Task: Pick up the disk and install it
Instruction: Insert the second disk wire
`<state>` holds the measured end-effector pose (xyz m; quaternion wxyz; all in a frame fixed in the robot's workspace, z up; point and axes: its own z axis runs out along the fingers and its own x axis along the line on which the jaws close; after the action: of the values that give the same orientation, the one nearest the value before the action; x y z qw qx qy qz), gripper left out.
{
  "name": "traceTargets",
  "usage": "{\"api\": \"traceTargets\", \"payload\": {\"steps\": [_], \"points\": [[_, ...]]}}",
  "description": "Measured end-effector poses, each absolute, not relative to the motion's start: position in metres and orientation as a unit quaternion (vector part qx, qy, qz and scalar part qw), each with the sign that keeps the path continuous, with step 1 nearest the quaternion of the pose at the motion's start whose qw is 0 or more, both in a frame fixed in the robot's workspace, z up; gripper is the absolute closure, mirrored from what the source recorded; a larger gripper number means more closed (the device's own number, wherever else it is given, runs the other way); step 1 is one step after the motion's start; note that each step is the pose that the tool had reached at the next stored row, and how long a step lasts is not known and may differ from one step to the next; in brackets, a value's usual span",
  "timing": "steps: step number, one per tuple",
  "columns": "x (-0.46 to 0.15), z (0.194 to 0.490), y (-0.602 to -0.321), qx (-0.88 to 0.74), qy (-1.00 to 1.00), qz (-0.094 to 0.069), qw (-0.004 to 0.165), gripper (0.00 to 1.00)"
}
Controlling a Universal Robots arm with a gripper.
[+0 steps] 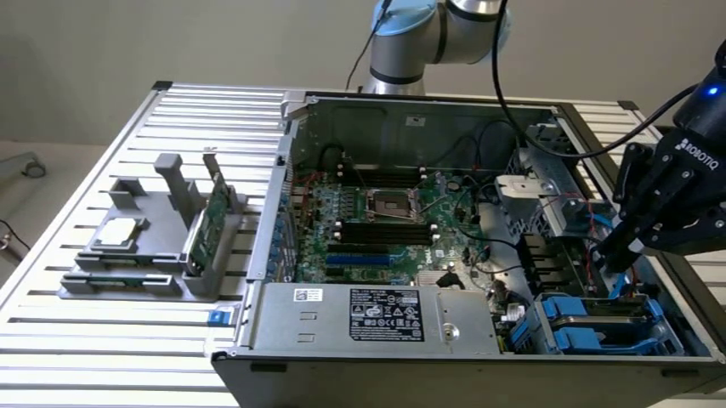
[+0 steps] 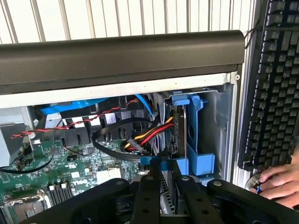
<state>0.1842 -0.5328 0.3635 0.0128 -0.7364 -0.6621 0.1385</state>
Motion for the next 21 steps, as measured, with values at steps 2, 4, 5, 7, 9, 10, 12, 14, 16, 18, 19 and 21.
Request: {"api": "traceTargets", "payload": {"steps": [2,4,5,7,9,10,12,14,16,18,19,21], "points": [[0.181,0.364,-0.533,-0.736,-0.662,0.139,0.013,0.8],[0.177,0.364,-0.533,-0.736,-0.662,0.139,0.013,0.8],[0.175,0.364,-0.533,-0.736,-0.662,0.139,0.013,0.8],[0.175,0.363,-0.533,-0.736,-0.662,0.139,0.013,0.8],[0.175,0.363,-0.534,-0.736,-0.662,0.139,0.013,0.8],[0.175,0.363,-0.535,-0.736,-0.662,0.139,0.013,0.8],[0.175,0.361,-0.537,-0.736,-0.663,0.138,0.013,0.8],[0.175,0.359,-0.539,-0.736,-0.663,0.138,0.013,0.8],[0.175,0.356,-0.541,-0.735,-0.663,0.137,0.014,0.8],[0.175,0.353,-0.543,-0.735,-0.664,0.136,0.016,0.8],[0.175,0.352,-0.544,-0.735,-0.665,0.135,0.016,0.8],[0.175,0.351,-0.546,-0.734,-0.665,0.134,0.018,0.8]]}}
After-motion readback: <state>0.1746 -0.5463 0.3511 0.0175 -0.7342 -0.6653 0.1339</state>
